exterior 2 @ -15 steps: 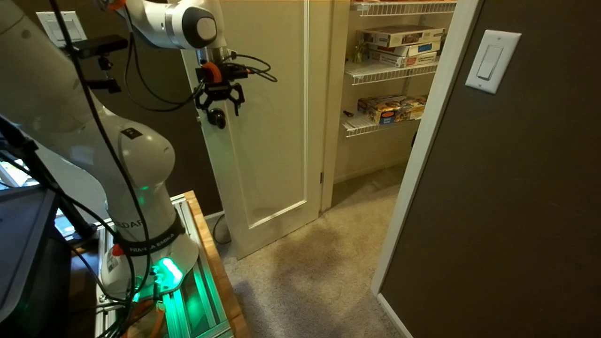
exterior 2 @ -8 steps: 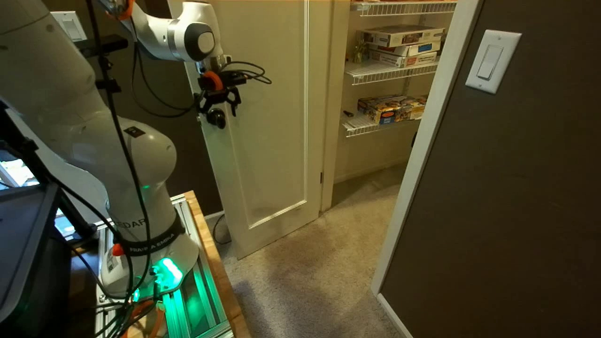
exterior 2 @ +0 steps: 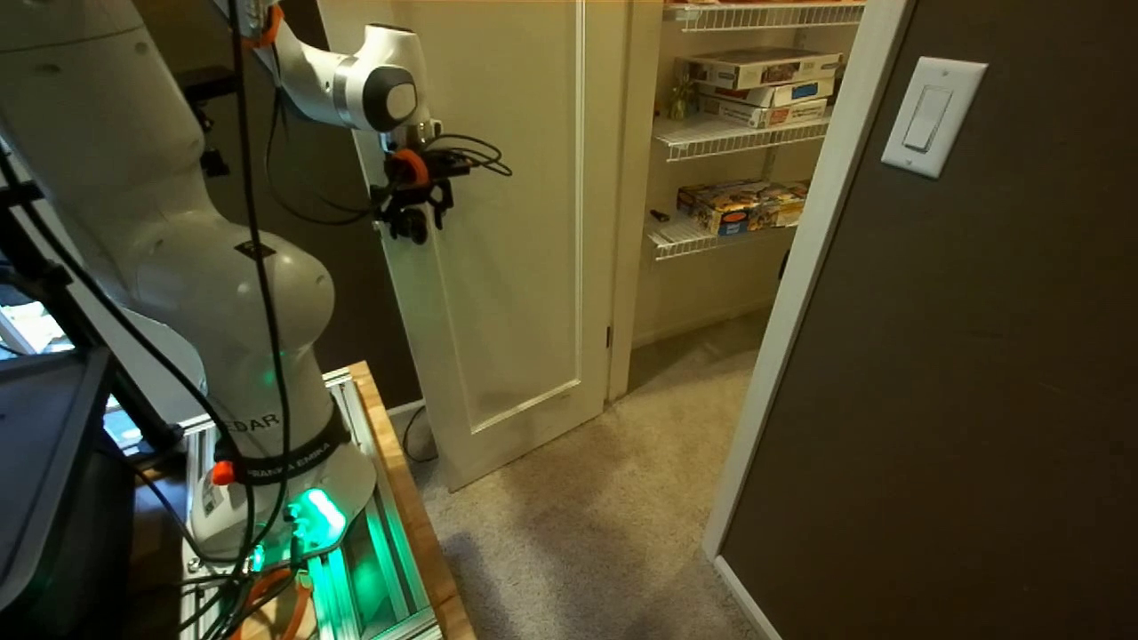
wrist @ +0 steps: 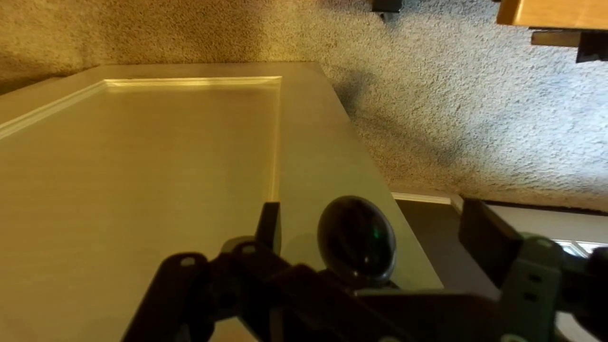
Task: Turn the door knob to the right
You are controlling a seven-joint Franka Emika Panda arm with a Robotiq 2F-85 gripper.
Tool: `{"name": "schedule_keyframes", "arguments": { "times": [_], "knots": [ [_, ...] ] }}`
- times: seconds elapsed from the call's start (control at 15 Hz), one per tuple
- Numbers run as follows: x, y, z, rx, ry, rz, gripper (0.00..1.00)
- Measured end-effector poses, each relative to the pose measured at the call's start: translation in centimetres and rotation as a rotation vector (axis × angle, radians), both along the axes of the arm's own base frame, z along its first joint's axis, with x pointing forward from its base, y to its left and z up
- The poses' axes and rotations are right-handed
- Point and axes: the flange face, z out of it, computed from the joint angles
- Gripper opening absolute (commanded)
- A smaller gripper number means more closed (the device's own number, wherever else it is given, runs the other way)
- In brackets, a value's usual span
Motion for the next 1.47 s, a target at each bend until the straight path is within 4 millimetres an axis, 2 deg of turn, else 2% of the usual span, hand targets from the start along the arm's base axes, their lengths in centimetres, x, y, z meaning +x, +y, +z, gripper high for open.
{"name": "schedule_keyframes", "arguments": {
  "times": [0.13,0.2,0.27,0.4,0.47,0.53,0.6,0.8,0.93,1.27,1.47],
  "knots": [
    [0.1,0.6,-0.3,0.005,0.012,0.005,0.53],
    [0.2,0.9,-0.4,0.006,0.017,0.007,0.56],
    [0.4,1.1,-0.5,0.008,0.020,0.008,0.54],
    [0.8,1.4,-0.7,0.011,0.024,0.007,0.66],
    [0.9,1.5,-0.8,0.012,0.027,0.006,0.67],
    [1.1,1.6,-0.8,0.012,0.029,0.006,0.64],
    [1.2,1.8,-0.9,0.014,0.030,0.007,0.46],
    [1.4,2.0,-0.9,0.017,0.032,0.007,0.26],
    [1.3,2.1,-0.8,0.008,0.044,0.000,0.17],
    [1.7,1.6,-0.8,0.001,0.071,-0.008,0.17],
    [2.8,0.5,-0.8,0.025,0.150,-0.033,0.17]
  ]
}}
